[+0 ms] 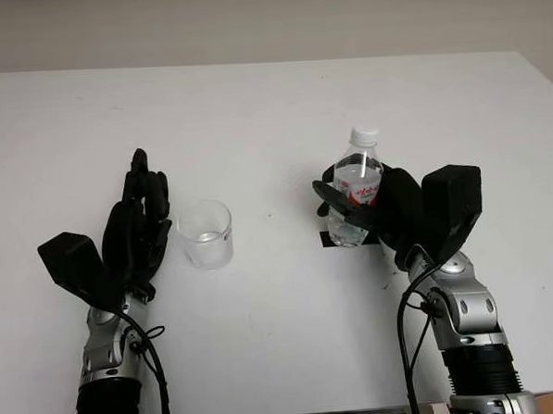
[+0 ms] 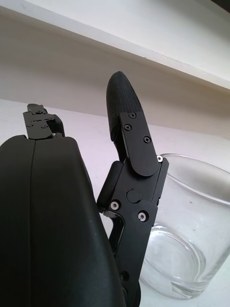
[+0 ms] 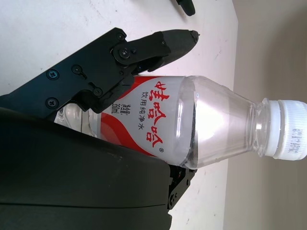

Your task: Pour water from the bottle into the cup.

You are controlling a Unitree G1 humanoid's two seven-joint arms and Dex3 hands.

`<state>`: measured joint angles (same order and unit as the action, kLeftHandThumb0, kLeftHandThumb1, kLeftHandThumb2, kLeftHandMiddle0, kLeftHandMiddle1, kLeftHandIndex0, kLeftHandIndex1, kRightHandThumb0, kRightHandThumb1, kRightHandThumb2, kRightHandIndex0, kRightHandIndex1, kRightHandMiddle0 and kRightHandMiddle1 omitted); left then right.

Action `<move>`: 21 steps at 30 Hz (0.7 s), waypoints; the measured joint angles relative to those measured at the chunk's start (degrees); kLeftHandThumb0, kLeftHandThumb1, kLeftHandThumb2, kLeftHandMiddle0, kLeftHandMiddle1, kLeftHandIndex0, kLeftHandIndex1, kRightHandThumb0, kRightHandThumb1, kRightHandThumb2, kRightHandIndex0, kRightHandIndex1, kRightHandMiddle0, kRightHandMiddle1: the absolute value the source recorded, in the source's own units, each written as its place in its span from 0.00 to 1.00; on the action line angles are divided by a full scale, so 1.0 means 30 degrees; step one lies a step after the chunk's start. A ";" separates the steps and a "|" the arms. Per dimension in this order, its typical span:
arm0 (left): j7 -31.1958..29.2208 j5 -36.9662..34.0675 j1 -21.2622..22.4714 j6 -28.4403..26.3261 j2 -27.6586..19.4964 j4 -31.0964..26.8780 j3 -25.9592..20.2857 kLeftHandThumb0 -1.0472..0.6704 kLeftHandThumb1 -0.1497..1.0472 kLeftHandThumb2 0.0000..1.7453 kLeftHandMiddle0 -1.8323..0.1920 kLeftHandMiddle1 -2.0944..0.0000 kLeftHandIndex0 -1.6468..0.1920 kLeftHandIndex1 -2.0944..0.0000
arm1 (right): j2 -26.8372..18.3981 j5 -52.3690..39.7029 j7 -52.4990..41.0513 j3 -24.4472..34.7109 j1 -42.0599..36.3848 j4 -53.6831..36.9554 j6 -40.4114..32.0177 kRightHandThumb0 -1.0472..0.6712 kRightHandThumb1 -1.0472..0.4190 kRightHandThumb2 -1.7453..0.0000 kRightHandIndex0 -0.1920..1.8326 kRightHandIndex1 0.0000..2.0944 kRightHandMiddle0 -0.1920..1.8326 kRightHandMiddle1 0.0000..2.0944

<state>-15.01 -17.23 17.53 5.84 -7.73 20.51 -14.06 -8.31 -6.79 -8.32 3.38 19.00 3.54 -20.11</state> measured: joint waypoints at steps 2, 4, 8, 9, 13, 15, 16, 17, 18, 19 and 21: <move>-0.0010 -0.0004 0.0000 -0.0001 -0.0010 -0.0003 -0.0001 0.20 1.00 0.34 0.97 0.97 0.98 0.97 | 0.0015 -0.0003 0.0025 0.0003 -0.0063 0.0000 0.0014 0.36 0.00 0.75 0.78 1.00 0.60 1.00; -0.0029 -0.0004 -0.0001 0.0000 -0.0023 -0.0007 0.0000 0.20 1.00 0.34 0.97 0.97 0.98 0.98 | 0.0068 -0.0045 0.0067 0.0035 -0.0081 0.0000 0.0016 0.35 0.00 0.78 0.77 1.00 0.57 1.00; -0.0047 -0.0015 -0.0001 -0.0001 -0.0076 -0.0011 -0.0002 0.20 1.00 0.34 0.97 0.97 0.98 0.98 | 0.0217 -0.0303 -0.0058 0.0152 -0.0164 0.0002 0.0076 0.30 0.00 0.88 0.67 1.00 0.44 1.00; -0.0047 -0.0013 -0.0003 0.0000 -0.0097 -0.0012 0.0000 0.20 1.00 0.34 0.97 0.97 0.98 0.98 | 0.0243 -0.0371 -0.0092 0.0180 -0.0181 0.0003 0.0103 0.29 0.00 0.91 0.62 1.00 0.41 1.00; -0.0070 -0.0008 -0.0007 -0.0001 -0.0190 -0.0018 0.0000 0.20 1.00 0.34 0.97 0.97 0.98 0.97 | 0.0262 -0.0372 -0.0284 0.0191 -0.0189 0.0101 0.0683 0.25 0.02 0.97 0.43 1.00 0.25 1.00; -0.0064 -0.0011 -0.0011 -0.0063 -0.0203 -0.0058 -0.0003 0.20 1.00 0.34 0.96 0.97 0.98 0.97 | 0.0259 -0.0352 -0.0543 0.0168 -0.0193 0.0317 0.1326 0.23 0.04 0.97 0.32 1.00 0.18 0.99; -0.0062 -0.0014 -0.0019 -0.0078 -0.0203 -0.0097 -0.0003 0.20 1.00 0.34 0.96 0.97 0.97 0.97 | 0.0259 -0.0340 -0.0687 0.0153 -0.0196 0.0477 0.1646 0.22 0.05 0.97 0.26 1.00 0.16 0.99; -0.0061 -0.0014 -0.0022 -0.0079 -0.0202 -0.0141 -0.0004 0.20 1.00 0.34 0.96 0.97 0.97 0.97 | 0.0252 -0.0298 -0.0812 0.0125 -0.0201 0.0658 0.1942 0.21 0.06 0.97 0.18 1.00 0.12 0.98; -0.0062 -0.0014 -0.0022 -0.0079 -0.0208 -0.0167 -0.0013 0.20 1.00 0.34 0.96 0.97 0.97 0.97 | 0.0236 -0.0196 -0.0899 0.0070 -0.0214 0.0775 0.2148 0.21 0.06 0.97 0.13 1.00 0.10 0.97; -0.0070 -0.0014 -0.0022 -0.0079 -0.0213 -0.0169 -0.0018 0.20 1.00 0.34 0.96 0.97 0.97 0.97 | 0.0203 -0.0093 -0.0968 0.0006 -0.0226 0.0846 0.2243 0.20 0.07 0.97 0.10 0.99 0.08 0.96; -0.0118 -0.0017 -0.0026 -0.0077 -0.0219 -0.0169 -0.0035 0.20 1.00 0.34 0.96 0.97 0.97 0.97 | 0.0157 0.0049 -0.1049 -0.0085 -0.0268 0.0880 0.2250 0.19 0.08 0.97 0.04 0.94 0.05 0.92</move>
<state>-15.37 -17.28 17.45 5.61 -8.39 20.00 -14.17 -7.84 -6.64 -11.47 3.12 18.20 6.18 -13.36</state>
